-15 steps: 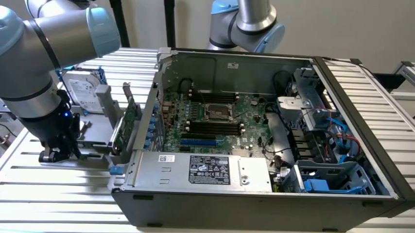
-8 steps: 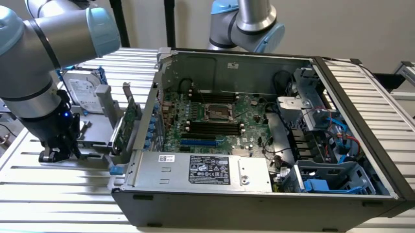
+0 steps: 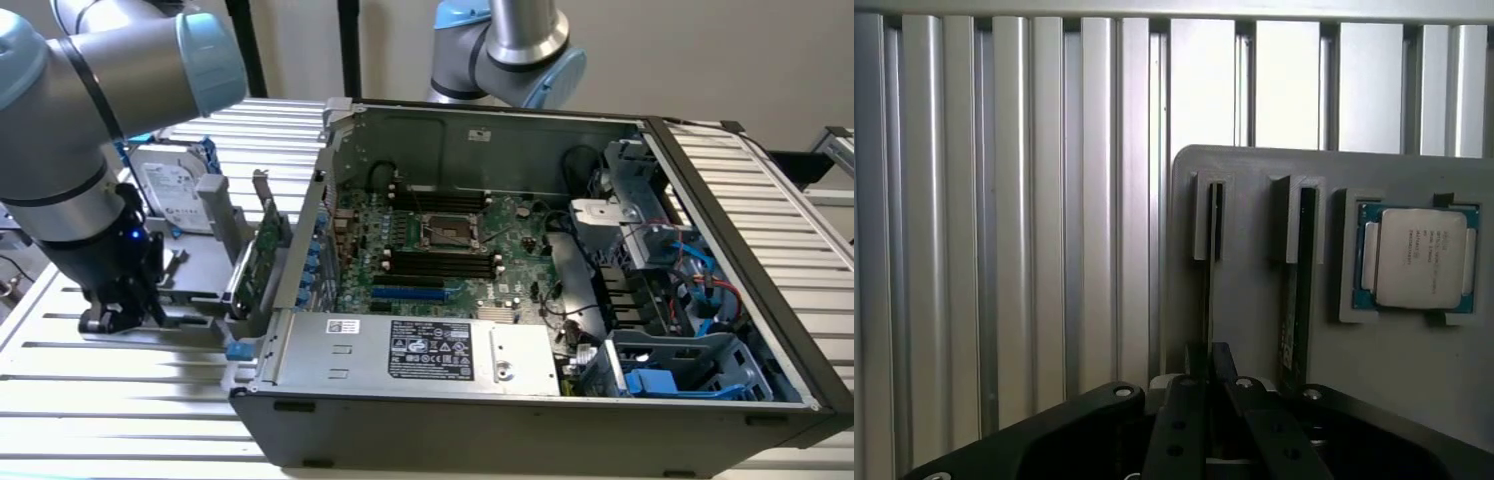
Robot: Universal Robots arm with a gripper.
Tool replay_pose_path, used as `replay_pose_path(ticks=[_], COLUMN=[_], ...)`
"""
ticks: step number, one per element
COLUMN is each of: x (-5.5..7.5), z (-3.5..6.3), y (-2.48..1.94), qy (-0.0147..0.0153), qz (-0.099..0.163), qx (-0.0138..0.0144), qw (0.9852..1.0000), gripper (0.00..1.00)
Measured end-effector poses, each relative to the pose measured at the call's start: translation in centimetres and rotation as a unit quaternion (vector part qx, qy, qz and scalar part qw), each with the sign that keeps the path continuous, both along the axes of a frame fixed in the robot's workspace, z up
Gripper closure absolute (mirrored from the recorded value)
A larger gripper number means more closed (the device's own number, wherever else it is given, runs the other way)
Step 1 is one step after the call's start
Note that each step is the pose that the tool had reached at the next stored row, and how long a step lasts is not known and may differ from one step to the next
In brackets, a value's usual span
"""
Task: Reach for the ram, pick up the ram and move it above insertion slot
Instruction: 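Pick up the ram and move it above insertion slot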
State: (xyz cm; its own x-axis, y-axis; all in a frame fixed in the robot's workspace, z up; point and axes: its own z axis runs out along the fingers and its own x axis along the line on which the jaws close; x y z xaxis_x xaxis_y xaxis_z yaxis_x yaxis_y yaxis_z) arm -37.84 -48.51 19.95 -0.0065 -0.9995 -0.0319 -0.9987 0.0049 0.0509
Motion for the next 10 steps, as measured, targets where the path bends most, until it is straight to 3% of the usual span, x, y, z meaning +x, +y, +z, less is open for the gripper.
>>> replay_pose_path(ticks=[10], x=[0.0], z=[1.77], y=[0.0], qy=[0.0005], qz=[0.0], qx=[0.0], qw=[1.0], gripper=[0.87])
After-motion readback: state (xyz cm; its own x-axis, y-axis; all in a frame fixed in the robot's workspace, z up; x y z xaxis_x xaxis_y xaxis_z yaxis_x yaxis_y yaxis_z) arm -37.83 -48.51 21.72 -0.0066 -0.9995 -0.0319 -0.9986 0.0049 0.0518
